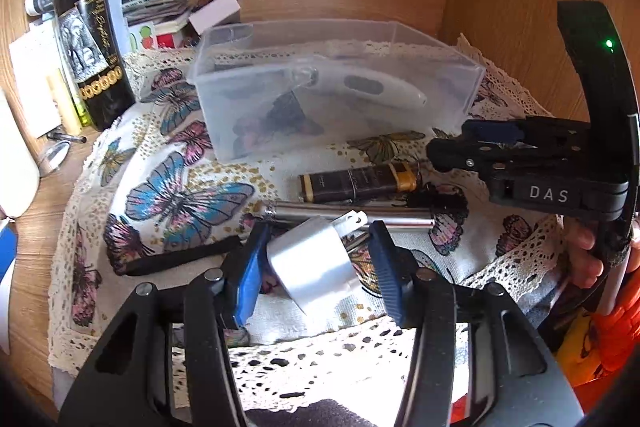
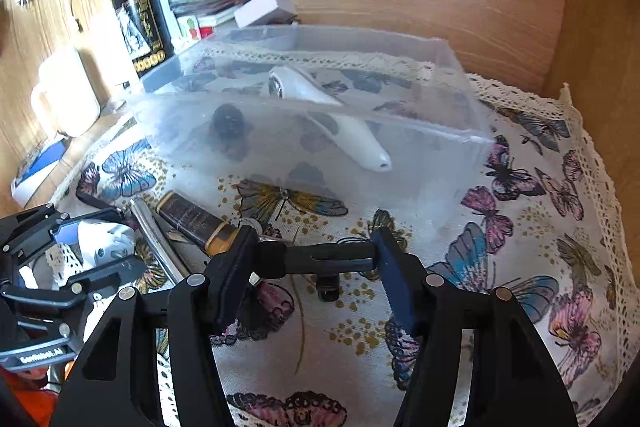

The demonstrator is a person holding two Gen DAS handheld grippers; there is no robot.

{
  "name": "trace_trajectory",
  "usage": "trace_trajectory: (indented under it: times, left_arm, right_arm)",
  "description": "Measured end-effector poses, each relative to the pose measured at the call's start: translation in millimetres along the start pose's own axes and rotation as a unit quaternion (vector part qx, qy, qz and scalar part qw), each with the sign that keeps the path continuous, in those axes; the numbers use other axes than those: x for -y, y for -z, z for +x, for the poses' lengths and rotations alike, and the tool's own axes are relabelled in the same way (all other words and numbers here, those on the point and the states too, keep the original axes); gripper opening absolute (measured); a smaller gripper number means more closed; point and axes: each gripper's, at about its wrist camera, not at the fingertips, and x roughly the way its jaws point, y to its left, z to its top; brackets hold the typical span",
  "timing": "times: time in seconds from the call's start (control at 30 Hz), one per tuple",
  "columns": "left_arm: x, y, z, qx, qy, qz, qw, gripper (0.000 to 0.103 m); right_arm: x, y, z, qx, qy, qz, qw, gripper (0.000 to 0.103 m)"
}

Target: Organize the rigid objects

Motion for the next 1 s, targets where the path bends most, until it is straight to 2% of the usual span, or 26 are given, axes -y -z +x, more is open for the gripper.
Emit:
trace_trajectory:
  times: [0.33,0.37,0.43,0.57,0.67,0.7,0.77,0.87,1.0]
  left_arm:
    - [-18.1,-27.1,-27.6,0.063,-0.013,-0.019,0.9977,0.049]
    - [-20.0,-31.0,-29.6,0.071,-0.011,-0.021,0.9972,0.031]
    - [-23.6,-40.6,-30.0,0.072,-0.013,-0.022,0.997,0.019]
    - [-38.2,-59.6,-29.0,0.084,-0.001,-0.044,0.9955,0.019]
    - [-42.1,-62.2,-30.3,0.084,-0.001,-0.045,0.9955,0.019]
    - [-42.9,-61.0,-30.7,0.081,-0.003,-0.046,0.9956,0.021]
    - [-45.3,-55.9,-30.2,0.071,-0.006,-0.048,0.9963,0.039]
    - [-48.1,-43.0,-30.3,0.056,-0.011,-0.052,0.997,0.056]
    - [-42.5,-22.6,-26.9,0.028,-0.011,-0.046,0.9985,0.058]
  right_arm:
    - [3.9,-21.2,-36.4,0.07,0.016,0.014,0.997,0.056]
    - [4.9,-23.3,-38.9,0.077,0.017,0.015,0.997,0.056]
    - [6.1,-29.3,-44.8,0.092,0.02,0.018,0.995,0.056]
    - [10.2,-40.3,-49.1,0.113,0.022,0.024,0.993,0.056]
    - [13.5,-45.0,-48.9,0.12,0.02,0.029,0.992,0.056]
    - [15.1,-46.2,-47.8,0.12,0.018,0.031,0.992,0.056]
    - [17.5,-47.0,-46.4,0.12,0.017,0.034,0.992,0.056]
    - [18.5,-48.8,-43.3,0.118,0.02,0.036,0.992,0.056]
    - [21.2,-54.0,-41.9,0.121,0.022,0.037,0.992,0.056]
